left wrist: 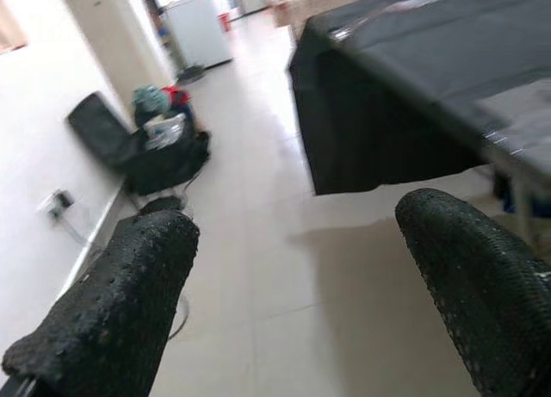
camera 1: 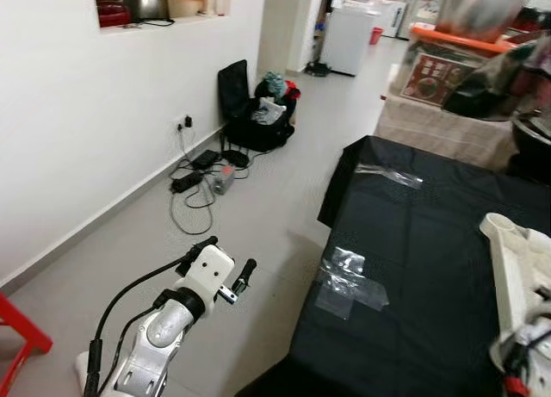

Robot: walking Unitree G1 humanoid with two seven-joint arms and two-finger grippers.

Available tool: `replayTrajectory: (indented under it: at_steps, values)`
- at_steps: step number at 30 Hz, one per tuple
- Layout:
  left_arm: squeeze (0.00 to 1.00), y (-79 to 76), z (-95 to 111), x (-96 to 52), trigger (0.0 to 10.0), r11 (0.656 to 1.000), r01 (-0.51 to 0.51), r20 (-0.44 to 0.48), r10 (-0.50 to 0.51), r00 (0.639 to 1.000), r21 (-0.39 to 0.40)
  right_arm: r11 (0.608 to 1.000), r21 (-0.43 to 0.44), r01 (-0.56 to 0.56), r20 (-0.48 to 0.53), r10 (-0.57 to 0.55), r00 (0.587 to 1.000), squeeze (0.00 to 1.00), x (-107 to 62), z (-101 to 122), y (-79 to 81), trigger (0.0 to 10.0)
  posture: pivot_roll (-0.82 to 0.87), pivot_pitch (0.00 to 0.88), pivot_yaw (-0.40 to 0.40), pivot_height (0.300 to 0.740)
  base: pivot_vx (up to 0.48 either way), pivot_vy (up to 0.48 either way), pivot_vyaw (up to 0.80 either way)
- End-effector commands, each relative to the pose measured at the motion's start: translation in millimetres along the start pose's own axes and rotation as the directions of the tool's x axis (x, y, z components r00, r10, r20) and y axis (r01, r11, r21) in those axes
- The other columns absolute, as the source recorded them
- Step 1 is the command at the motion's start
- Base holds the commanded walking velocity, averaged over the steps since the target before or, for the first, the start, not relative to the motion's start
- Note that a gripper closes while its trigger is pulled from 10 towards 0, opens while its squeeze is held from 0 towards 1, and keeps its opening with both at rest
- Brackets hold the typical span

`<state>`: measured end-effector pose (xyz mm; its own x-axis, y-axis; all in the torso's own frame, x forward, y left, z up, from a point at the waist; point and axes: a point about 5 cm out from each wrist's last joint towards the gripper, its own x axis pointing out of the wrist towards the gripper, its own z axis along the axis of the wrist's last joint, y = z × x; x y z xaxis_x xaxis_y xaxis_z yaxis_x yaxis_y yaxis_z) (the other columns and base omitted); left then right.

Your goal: Building children table

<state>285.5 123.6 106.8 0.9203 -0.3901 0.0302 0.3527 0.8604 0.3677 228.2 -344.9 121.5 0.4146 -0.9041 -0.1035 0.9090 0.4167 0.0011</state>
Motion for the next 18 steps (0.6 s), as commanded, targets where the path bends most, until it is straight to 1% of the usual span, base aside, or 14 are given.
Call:
replayTrajectory:
  at_steps: [1, 2, 3, 4, 5, 6, 7, 10, 11, 12, 14, 15, 17, 18]
  values:
    - [0.0, -4.4, 1.0, 0.9, 10.0, 1.0, 0.017, 0.001, -0.017, 1.0, 0.0, 0.992, -0.118, 0.051, -0.143, -0.067, 0.987, 0.0, -3.2, -32.7, -8.3, 0.0, 0.03, 0.0, -0.121, 0.74, 0.0, 0.0, 0.0]
    - [0.0, -3.7, 1.1, 0.7, 10.0, 1.0, 0.015, 0.001, -0.015, 1.0, 0.0, 0.993, -0.11, 0.032, -0.158, -0.049, 0.986, 0.0, -3.8, -32.9, -2.1, 0.0, 0.03, 0.0, -0.121, 0.74, 0.0, 0.0, 0.0]
    - [0.0, -3.7, 1.1, 0.7, 10.0, 1.0, 0.015, 0.001, -0.015, 1.0, 0.0, 0.993, -0.11, 0.032, -0.158, -0.049, 0.986, 0.0, -3.8, -32.9, -2.1, 0.0, 0.03, 0.0, -0.121, 0.74, 0.0, 0.0, 0.0]
    - [0.0, -2.9, 1.1, 0.3, 10.0, 1.0, 0.014, 0.001, -0.014, 1.0, 0.001, 0.995, -0.097, 0.01, -0.17, -0.027, 0.985, 0.0, -4.9, -33.2, 4.0, 8.3, 0.03, 0.0, -0.121, 0.74, 0.0, 0.0, 0.0]
    - [0.0, -2.9, 1.1, 0.3, 10.0, 1.0, 0.014, 0.001, -0.014, 1.0, 0.001, 0.995, -0.097, 0.01, -0.17, -0.027, 0.985, 0.0, -4.9, -33.2, 4.0, 8.3, 0.03, 0.0, -0.121, 0.74, 0.0, 0.0, 0.0]
    - [0.0, -2.0, 0.8, -0.2, 10.0, 1.0, 0.011, 0.0, -0.011, 1.0, 0.001, 0.997, -0.078, -0.019, -0.179, 0.005, 0.984, 0.0, -6.8, -33.2, 11.6, 9.9, 0.04, 0.0, -0.125, 0.74, 0.0, 0.0, 0.0]
    - [0.0, -2.0, 0.8, -0.2, 10.0, 1.0, 0.011, 0.0, -0.011, 1.0, 0.001, 0.997, -0.078, -0.019, -0.179, 0.005, 0.984, 0.0, -6.8, -33.2, 11.6, 9.9, 0.04, 0.0, -0.125, 0.74, 0.0, 0.0, 0.0]
    - [0.0, -2.0, 0.6, -0.6, 10.0, 1.0, 0.01, -0.001, -0.01, 1.0, 0.001, 0.994, 0.011, -0.111, -0.141, 0.111, 0.984, 0.0, -12.2, -24.4, 29.1, 10.0, 0.04, 0.0, -0.125, 0.74, 0.0, 0.0, 0.0]
    - [0.0, -2.1, 0.7, -0.5, 10.0, 1.0, 0.011, 0.0, -0.011, 1.0, 0.001, 0.988, 0.058, -0.142, -0.122, 0.148, 0.981, 1.0, -13.5, -19.6, 33.2, 10.0, 0.03, 0.0, -0.12, 0.74, 0.0, 0.0, 0.0]
    - [0.0, -2.1, 0.7, -0.5, 10.0, 1.0, 0.011, 0.0, -0.011, 1.0, 0.001, 0.988, 0.058, -0.142, -0.122, 0.148, 0.981, 1.0, -13.5, -19.6, 33.2, 10.0, 0.03, 0.0, -0.12, 0.74, 0.0, 0.0, 0.0]
    - [0.0, -2.1, 0.7, -0.4, 10.0, 1.0, 0.012, 0.0, -0.012, 1.0, 0.0, 0.948, 0.172, -0.267, -0.097, 0.286, 0.953, 1.0, -17.4, -11.0, 47.1, 10.0, 0.03, 0.0, -0.12, 0.74, 0.0, 0.0, 0.0]
    - [0.0, -2.1, 0.7, -0.4, 10.0, 1.0, 0.012, 0.0, -0.012, 1.0, 0.0, 0.931, 0.204, -0.304, -0.087, 0.327, 0.941, 1.0, -18.8, -8.5, 51.4, 10.0, 0.03, 0.0, -0.12, 0.74, 0.0, 0.0, 0.0]
    - [0.0, -2.2, 0.7, -0.4, 10.0, 1.0, 0.012, 0.0, -0.012, 1.0, 0.0, 0.92, 0.219, -0.324, -0.083, 0.349, 0.934, 1.0, -19.8, -7.3, 53.9, 10.0, 0.03, 0.0, -0.12, 0.74, 0.0, 0.0, 0.0]
    - [0.0, -2.3, 0.7, -0.1, 10.0, 1.0, 0.013, 0.0, -0.013, 1.0, 0.0, 0.854, 0.27, -0.444, -0.055, 0.474, 0.879, 1.0, -26.1, -0.5, 66.1, 10.0, 0.03, 0.0, -0.119, 0.74, 0.0, 0.0, 0.0]
